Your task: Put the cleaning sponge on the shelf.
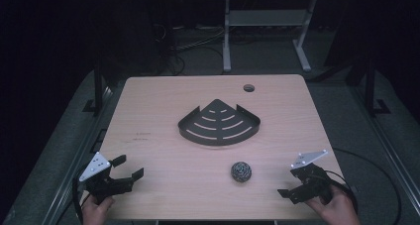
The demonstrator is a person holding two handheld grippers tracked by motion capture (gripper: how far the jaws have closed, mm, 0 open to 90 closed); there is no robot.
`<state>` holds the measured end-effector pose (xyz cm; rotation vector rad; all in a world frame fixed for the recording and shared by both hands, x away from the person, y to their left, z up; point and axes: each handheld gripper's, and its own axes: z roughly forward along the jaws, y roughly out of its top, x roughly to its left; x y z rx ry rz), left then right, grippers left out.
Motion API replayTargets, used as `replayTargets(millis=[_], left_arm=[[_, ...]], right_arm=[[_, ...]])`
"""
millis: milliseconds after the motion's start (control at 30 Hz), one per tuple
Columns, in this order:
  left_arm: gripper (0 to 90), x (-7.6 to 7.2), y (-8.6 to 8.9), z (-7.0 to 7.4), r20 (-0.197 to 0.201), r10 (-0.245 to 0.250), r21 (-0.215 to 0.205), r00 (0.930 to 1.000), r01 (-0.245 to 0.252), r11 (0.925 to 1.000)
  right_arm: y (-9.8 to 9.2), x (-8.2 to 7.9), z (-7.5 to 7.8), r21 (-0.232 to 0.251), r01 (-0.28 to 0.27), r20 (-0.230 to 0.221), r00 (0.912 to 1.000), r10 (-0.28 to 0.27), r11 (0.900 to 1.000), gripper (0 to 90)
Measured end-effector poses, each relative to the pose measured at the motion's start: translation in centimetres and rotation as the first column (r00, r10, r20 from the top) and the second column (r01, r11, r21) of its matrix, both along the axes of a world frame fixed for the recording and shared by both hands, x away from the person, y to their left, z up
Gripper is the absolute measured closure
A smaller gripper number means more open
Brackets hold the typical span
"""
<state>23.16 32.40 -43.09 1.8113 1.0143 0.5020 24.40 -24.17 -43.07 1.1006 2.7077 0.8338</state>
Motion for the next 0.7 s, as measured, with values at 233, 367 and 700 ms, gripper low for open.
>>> replayTargets(millis=[233,367,700], left_arm=[[13.3,0.0,0.0,0.0,-0.001,0.0,-0.003,1.0,0.0,1.0],[13.3,0.0,0.0,0.1,0.001,0.0,-0.006,1.0,0.0,1.0],[13.3,0.0,-0.2,0.1,0.001,-0.007,0.001,1.0,0.007,1.0]], right_arm=[[1.0,0.5,0.7,-0.017,-0.03,0.005,0.9995,0.03,0.999,14.8],[1.8,0.9,1.4,-0.027,-0.051,0.013,0.9986,0.051,0.998,14.8],[3.2,1.7,2.3,-0.033,-0.085,0.015,0.9963,0.085,0.996,14.8]])
